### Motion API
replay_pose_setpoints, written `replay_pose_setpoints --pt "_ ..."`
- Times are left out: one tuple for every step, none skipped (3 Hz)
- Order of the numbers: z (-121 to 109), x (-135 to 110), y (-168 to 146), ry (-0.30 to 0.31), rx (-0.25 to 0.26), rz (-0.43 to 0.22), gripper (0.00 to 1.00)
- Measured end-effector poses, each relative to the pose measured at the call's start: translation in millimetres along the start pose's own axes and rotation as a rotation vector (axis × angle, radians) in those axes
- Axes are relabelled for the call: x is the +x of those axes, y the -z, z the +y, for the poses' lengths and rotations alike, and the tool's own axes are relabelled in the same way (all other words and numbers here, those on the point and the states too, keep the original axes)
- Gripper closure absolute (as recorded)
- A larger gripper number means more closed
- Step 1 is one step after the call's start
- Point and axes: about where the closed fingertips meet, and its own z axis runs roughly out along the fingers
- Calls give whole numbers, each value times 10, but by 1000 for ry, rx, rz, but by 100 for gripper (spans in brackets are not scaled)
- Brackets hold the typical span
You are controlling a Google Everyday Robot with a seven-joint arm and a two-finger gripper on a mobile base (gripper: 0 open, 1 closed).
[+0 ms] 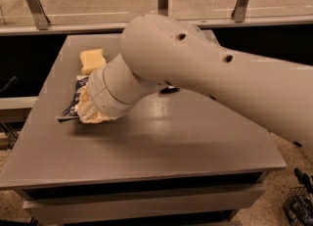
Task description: Move blue chip bag near rxbar chocolate
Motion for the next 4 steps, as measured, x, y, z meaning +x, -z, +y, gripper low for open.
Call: replay_pose_setpoints --pt "184 -7 -63 17 -46 -10 100" --pt "180 25 -13 28 -70 -12 100" --pt "112 145 105 16 -96 -5 100" --pt "77 335 234 11 -121 20 100"
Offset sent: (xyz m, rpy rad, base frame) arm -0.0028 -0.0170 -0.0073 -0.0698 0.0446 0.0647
